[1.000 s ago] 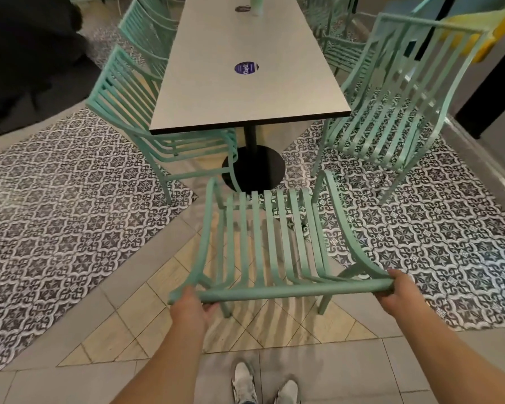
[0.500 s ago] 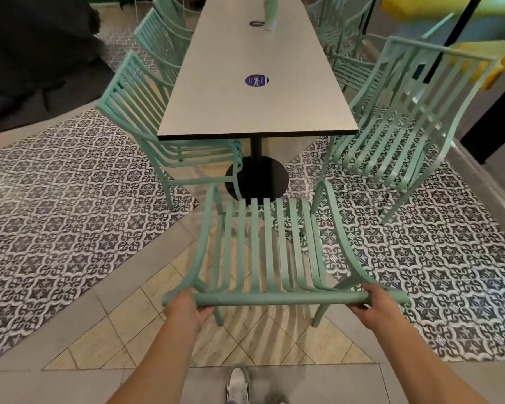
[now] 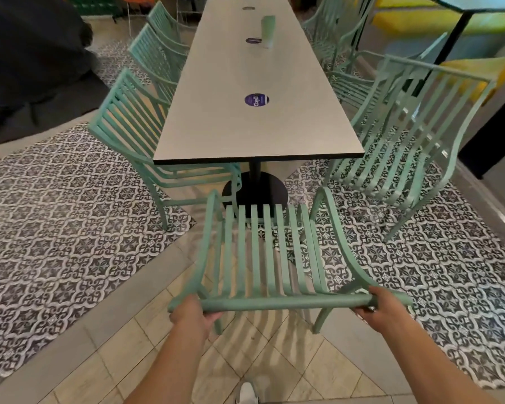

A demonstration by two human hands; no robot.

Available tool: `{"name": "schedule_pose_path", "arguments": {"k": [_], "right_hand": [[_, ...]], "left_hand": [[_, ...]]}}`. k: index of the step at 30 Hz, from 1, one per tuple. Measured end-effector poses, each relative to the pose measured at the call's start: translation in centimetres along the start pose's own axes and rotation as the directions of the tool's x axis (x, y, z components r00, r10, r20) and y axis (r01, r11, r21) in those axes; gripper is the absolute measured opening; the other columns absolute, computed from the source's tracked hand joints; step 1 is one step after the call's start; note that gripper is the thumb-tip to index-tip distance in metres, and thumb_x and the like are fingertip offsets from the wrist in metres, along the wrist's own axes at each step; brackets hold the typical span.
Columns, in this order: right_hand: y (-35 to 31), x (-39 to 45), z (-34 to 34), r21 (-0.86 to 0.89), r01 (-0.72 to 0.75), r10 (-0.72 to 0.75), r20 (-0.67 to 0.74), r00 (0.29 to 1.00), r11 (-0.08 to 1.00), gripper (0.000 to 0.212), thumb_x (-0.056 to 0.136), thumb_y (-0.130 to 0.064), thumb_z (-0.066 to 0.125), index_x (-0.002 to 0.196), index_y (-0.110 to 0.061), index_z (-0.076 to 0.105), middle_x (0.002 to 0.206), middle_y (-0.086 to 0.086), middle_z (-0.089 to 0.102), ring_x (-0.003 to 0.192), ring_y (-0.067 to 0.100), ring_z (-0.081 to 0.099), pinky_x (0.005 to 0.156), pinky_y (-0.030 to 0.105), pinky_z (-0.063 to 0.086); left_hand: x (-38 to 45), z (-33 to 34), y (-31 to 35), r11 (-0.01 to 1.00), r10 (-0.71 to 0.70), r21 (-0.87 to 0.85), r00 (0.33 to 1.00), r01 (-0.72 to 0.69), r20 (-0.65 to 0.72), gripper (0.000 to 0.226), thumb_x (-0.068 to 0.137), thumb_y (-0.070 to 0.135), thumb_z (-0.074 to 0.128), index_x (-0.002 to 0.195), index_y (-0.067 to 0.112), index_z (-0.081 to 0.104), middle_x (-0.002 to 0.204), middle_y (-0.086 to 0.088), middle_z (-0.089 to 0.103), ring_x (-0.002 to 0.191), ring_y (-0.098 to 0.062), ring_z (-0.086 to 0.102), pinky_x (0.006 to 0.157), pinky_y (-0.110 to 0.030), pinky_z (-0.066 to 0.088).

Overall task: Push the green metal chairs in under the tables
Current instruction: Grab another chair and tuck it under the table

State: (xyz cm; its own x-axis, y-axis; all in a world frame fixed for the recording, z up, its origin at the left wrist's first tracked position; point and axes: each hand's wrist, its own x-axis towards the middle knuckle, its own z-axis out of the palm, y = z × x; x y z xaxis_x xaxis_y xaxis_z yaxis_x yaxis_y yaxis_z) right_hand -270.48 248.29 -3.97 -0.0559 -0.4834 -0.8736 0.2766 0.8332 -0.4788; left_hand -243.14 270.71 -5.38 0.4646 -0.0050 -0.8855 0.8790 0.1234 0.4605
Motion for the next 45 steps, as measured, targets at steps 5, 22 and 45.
{"name": "schedule_pose_path", "arguments": {"k": [5,22,45], "right_hand": [[-1.1,0.7,1.9,0.019,0.066,-0.065,-0.025,0.998,0.998,0.043,0.099,-0.019,0.051,0.139,-0.010,0.038,0.128,0.019,0.044,0.096,0.035,0.050,0.063,0.052,0.052],[-1.5,2.8,4.7,0.045,0.080,-0.079,-0.029,0.996,0.996,0.047,0.097,-0.019,0.054,0.139,-0.009,0.037,0.132,0.022,0.050,0.108,0.040,0.055,0.078,0.062,0.051],[-1.5,4.0,2.6,0.013,0.072,-0.072,0.002,0.997,0.997,0.044,0.097,-0.020,0.053,0.137,-0.008,0.038,0.128,0.022,0.053,0.110,0.038,0.057,0.071,0.056,0.055]], "left_hand": [[0.1,2.2,0.8,0.999,0.038,0.005,0.999,-0.038,0.008,0.043,0.096,0.003,0.053,0.137,0.004,0.040,0.135,-0.026,0.047,0.116,-0.050,0.052,0.060,-0.058,0.052],[-2.5,4.8,3.0,0.998,0.066,-0.017,0.997,-0.066,-0.037,0.017,0.096,-0.001,0.052,0.112,0.001,0.046,0.133,-0.029,0.046,0.119,-0.050,0.049,0.092,-0.065,0.046],[-2.8,4.1,1.4,0.994,0.106,0.007,0.994,-0.106,-0.020,0.045,0.097,0.005,0.054,0.140,0.003,0.039,0.134,-0.027,0.046,0.118,-0.047,0.052,0.086,-0.059,0.050]]}}
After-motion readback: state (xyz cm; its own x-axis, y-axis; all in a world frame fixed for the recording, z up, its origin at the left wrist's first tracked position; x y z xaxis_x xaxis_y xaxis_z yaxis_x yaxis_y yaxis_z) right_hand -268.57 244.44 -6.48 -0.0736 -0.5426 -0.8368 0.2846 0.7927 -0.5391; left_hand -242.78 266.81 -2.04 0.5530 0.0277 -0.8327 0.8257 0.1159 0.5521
